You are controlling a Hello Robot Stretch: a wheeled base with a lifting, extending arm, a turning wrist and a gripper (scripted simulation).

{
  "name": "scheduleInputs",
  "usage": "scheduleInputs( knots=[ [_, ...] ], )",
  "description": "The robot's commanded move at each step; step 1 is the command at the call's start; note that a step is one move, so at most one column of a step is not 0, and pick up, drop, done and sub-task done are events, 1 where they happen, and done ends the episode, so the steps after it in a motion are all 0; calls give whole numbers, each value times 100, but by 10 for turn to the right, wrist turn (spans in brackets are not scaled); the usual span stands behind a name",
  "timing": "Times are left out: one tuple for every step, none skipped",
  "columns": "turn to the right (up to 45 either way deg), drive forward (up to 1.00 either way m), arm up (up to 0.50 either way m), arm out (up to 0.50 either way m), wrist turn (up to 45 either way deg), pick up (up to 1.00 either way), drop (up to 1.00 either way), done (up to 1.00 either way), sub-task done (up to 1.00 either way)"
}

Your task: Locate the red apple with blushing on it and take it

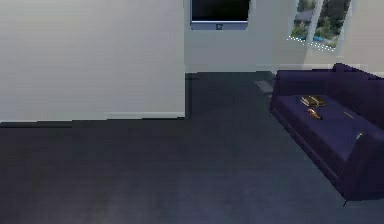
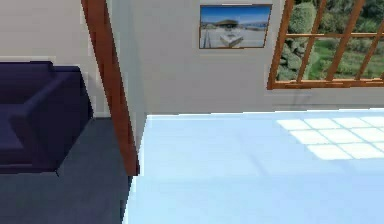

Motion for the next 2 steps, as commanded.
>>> scheduleInputs(
  knots=[
    [210,0,0,0,0,0,0,0,0],
    [0,15,0,0,0,0,0,0,0]
  ],
)
